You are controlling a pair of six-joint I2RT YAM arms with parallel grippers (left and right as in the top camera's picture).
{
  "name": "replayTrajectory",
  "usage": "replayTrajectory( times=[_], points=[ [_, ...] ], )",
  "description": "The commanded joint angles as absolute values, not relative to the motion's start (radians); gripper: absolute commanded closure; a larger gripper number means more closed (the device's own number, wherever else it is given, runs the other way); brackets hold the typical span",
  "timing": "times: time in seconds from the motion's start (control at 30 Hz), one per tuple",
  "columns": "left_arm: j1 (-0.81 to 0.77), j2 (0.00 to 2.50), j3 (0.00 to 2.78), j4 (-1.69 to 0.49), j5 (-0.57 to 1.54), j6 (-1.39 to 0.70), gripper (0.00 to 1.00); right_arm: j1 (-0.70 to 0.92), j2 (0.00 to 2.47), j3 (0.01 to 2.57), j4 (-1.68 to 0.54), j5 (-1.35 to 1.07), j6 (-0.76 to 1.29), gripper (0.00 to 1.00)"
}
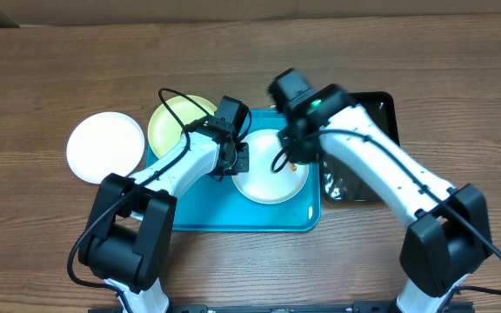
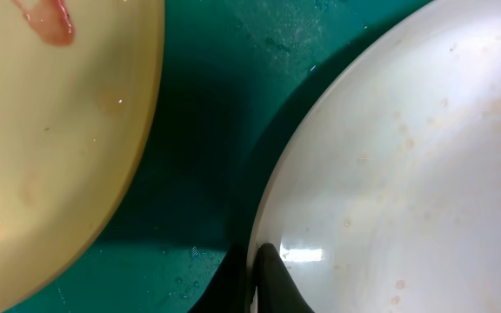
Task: Clean dirty plates on tray and stack at the side
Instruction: 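Scrub the held white plate with the sponge in the right gripper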
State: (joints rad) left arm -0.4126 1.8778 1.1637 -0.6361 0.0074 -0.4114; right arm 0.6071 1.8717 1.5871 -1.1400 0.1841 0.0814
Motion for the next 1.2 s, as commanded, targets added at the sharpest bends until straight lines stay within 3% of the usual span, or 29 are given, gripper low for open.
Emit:
replayTrajectory(
  times=[0.0,0.5,0.63,0.73,0.8,0.93,1.07,1.17],
  points=[
    [-0.420,1.893,1.155,-0.642,0.009,-0.396,0.96,0.616,1.861,1.536,-1.085,0.295,0.078,0.96],
    [-0.420,1.893,1.155,-0.642,0.009,-0.397,0.96,0.616,1.863,1.328,-0.838,0.299,-0.009,0.96],
    [-0.420,1.893,1.155,-0.642,0.009,-0.397,0.96,0.616,1.863,1.328,-0.834,0.290,-0.007,0.81],
    [-0.420,1.893,1.155,-0.642,0.020,-0.397,0.96,0.616,1.867,1.328,-0.830,0.266,0.000,0.82],
    [-0.420,1.893,1.155,-0.642,0.020,-0.397,0.96,0.616,1.877,1.328,-0.820,0.261,0.000,0.87],
    [-0.420,1.893,1.155,-0.642,0.020,-0.397,0.96,0.616,1.908,1.328,-0.804,0.273,-0.001,0.87],
    [-0.420,1.893,1.155,-0.642,0.020,-0.397,0.96,0.617,1.934,1.328,-0.797,0.273,-0.001,0.61],
    [-0.420,1.893,1.155,-0.642,0.020,-0.397,0.96,0.618,1.932,1.341,-0.791,0.273,-0.001,0.56]
  ],
)
